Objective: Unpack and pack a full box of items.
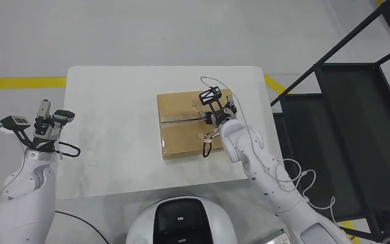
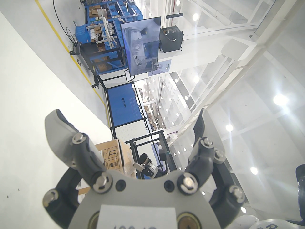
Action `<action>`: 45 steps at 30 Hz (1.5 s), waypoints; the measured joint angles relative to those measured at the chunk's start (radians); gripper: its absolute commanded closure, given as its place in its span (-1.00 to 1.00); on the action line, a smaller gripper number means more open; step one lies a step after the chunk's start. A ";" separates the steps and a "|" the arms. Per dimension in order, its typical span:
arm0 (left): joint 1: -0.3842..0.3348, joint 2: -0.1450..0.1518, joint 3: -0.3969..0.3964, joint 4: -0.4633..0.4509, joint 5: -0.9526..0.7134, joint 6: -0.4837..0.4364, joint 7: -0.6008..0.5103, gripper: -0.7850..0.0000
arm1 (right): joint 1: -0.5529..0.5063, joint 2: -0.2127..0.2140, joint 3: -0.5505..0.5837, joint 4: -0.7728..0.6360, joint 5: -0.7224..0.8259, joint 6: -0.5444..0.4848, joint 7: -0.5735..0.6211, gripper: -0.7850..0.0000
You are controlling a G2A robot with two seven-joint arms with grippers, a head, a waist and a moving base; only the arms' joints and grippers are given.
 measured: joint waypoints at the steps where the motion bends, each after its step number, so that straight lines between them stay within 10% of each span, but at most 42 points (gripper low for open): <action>1: 0.000 0.000 0.000 0.000 0.000 0.000 0.000 -1.00 | -0.003 0.000 0.001 0.002 -0.010 0.001 0.006 -1.00; 27: 0.000 0.000 0.000 0.000 0.000 0.000 0.000 -1.00 | -0.199 0.014 0.278 -0.097 -0.002 0.089 -0.011 -1.00; 36: 0.000 0.000 0.000 0.000 0.000 0.000 0.000 -1.00 | -0.191 0.011 0.312 -0.166 0.323 -0.165 -0.092 -1.00; 45: 0.000 0.000 0.000 0.000 0.000 0.000 0.000 -1.00 | 0.006 -0.001 0.198 -0.017 0.760 -0.502 0.079 -1.00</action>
